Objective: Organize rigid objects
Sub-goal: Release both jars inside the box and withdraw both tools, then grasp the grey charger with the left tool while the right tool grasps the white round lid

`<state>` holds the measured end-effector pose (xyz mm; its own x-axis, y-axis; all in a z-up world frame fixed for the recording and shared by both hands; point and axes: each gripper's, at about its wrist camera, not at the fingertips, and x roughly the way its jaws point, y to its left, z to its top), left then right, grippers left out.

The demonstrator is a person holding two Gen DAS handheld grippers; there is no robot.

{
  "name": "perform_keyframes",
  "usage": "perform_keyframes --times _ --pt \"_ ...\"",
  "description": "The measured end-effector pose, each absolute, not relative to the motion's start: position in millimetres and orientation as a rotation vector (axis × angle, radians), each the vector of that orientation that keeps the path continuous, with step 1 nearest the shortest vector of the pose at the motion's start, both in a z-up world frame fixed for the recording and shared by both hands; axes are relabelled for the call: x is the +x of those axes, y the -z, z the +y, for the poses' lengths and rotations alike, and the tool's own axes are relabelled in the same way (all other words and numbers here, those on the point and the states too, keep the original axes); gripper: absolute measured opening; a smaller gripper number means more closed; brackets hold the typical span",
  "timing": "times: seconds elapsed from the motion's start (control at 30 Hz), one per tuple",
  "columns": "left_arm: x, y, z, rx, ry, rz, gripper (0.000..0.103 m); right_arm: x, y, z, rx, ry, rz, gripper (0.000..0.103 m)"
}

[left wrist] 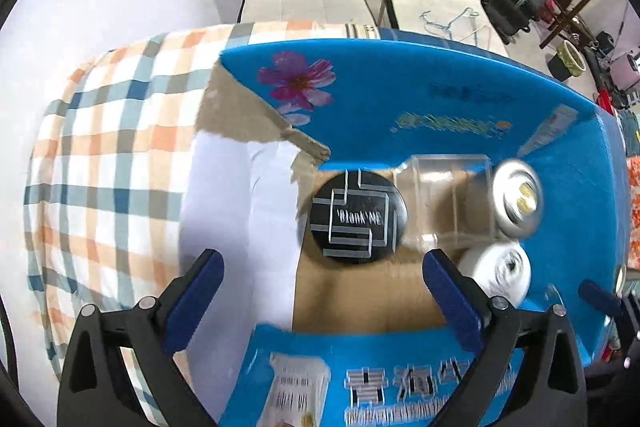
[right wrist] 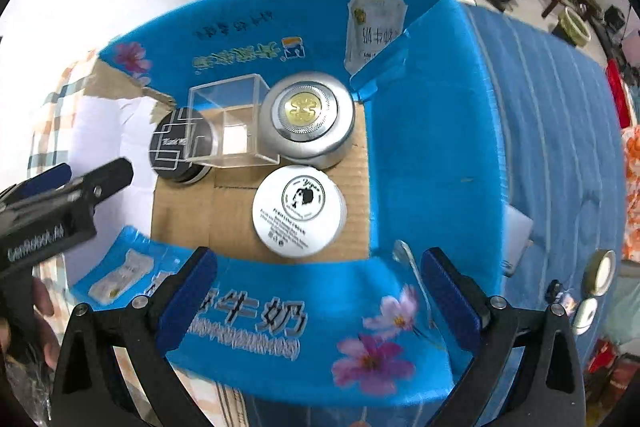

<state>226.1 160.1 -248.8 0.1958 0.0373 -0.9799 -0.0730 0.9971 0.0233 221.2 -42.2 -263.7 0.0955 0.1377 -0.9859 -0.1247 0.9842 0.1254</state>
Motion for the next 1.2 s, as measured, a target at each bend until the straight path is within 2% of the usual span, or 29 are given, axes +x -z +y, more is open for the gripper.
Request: perform_keyframes --times 0.2,0.87,1.0,1.2 --pt "185 211 151 -0.039 -0.079 1.305 0.102 197 217 -45 -0.035 -0.227 1.359 0.103" --pt "111 93 111 -0.059 -0.142 1.145 0.102 134 97 -98 0.074 -0.349 1.217 0.103" --pt "99 73 95 -0.051 -0.138 1.108 0.102 127 87 -130 0.141 -0.316 1.196 0.103" --pt "97 76 45 -0.036 -0.074 1.082 0.102 126 99 -213 0.230 -0.161 1.212 0.103"
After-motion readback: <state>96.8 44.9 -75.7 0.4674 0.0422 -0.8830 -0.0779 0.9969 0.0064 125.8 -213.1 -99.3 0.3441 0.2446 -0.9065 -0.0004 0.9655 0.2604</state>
